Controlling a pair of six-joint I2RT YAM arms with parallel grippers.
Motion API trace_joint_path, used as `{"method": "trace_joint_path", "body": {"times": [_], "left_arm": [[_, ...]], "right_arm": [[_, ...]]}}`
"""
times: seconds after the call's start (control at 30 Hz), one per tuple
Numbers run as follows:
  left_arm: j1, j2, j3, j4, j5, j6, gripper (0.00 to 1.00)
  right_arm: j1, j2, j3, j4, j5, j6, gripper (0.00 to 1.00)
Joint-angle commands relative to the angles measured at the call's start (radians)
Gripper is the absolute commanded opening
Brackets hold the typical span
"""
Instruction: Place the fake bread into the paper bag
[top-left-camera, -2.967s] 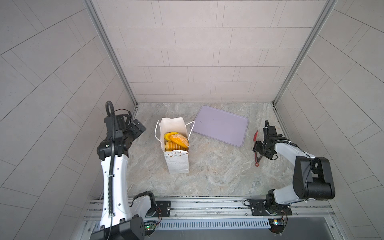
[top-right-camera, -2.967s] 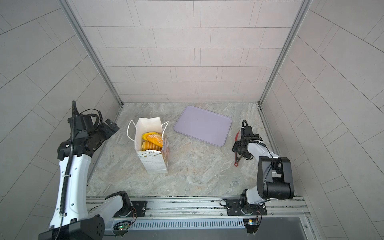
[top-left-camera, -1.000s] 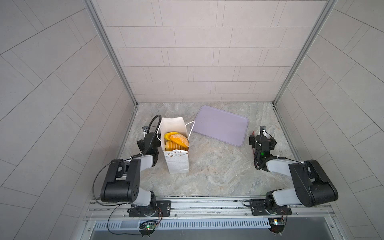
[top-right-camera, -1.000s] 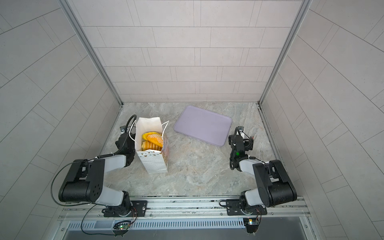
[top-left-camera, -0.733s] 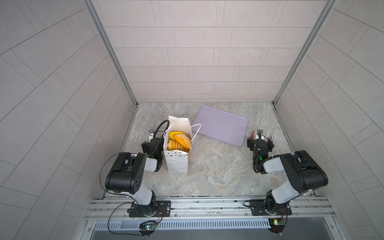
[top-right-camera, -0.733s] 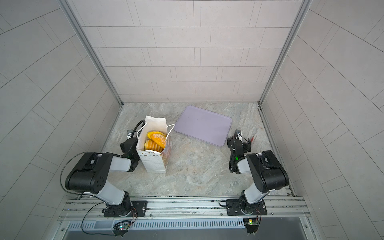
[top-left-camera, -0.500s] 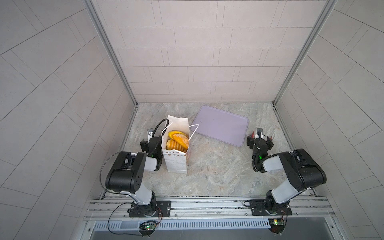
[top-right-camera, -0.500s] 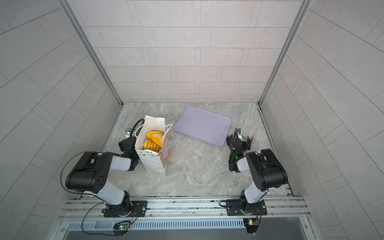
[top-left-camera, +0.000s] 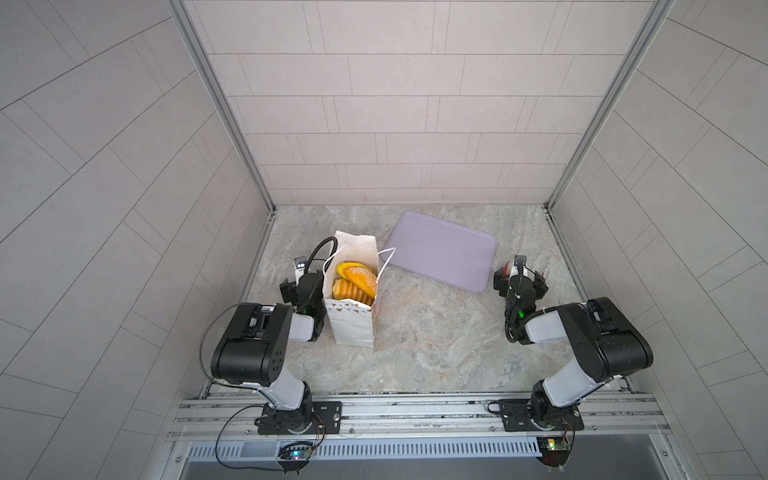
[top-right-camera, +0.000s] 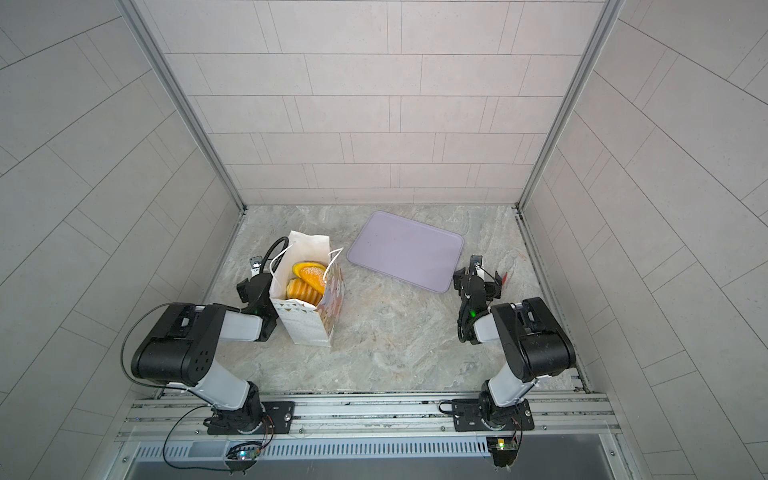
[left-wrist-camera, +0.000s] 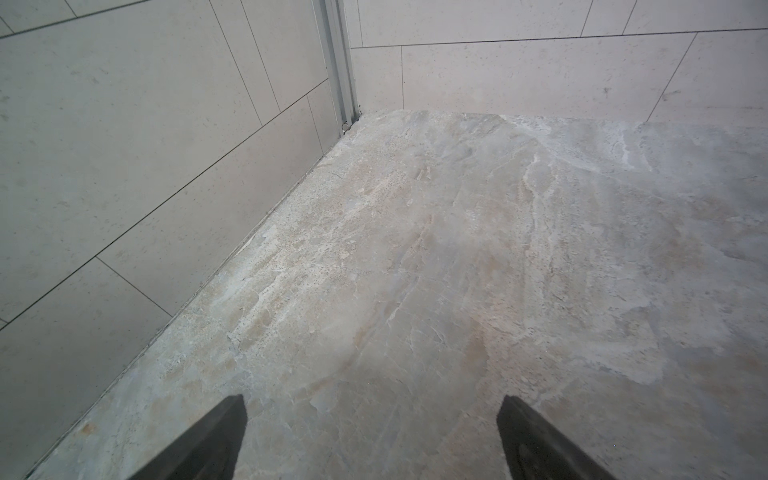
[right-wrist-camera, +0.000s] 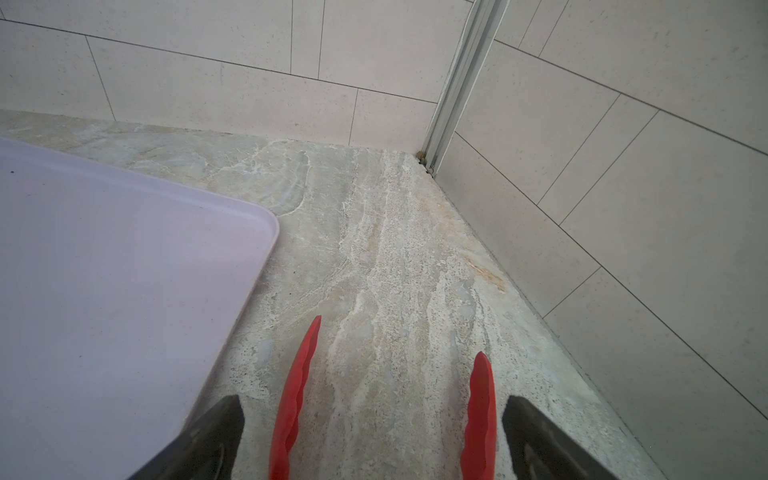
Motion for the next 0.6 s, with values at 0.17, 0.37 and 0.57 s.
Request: {"method": "trace_joint_path", "body": {"times": [0.17, 0.37, 0.57], "left_arm": [[-0.003, 0.003, 0.014, 0.041, -0.011, 0.008, 1.0], [-0.003, 0.005, 0.014, 0.042, -0.011, 0.01, 1.0], [-0.003, 0.007, 0.019, 0.036, -0.013, 0.009, 1.0]], "right_arm": [[-0.002, -0.004, -0.001, 0.013, -0.001, -0.008, 0.99], [-0.001, -0.004, 0.0, 0.013, -0.002, -0.008, 0.99], [-0.042, -0.005, 0.012, -0.019, -0.093, 0.008, 0.99]]}}
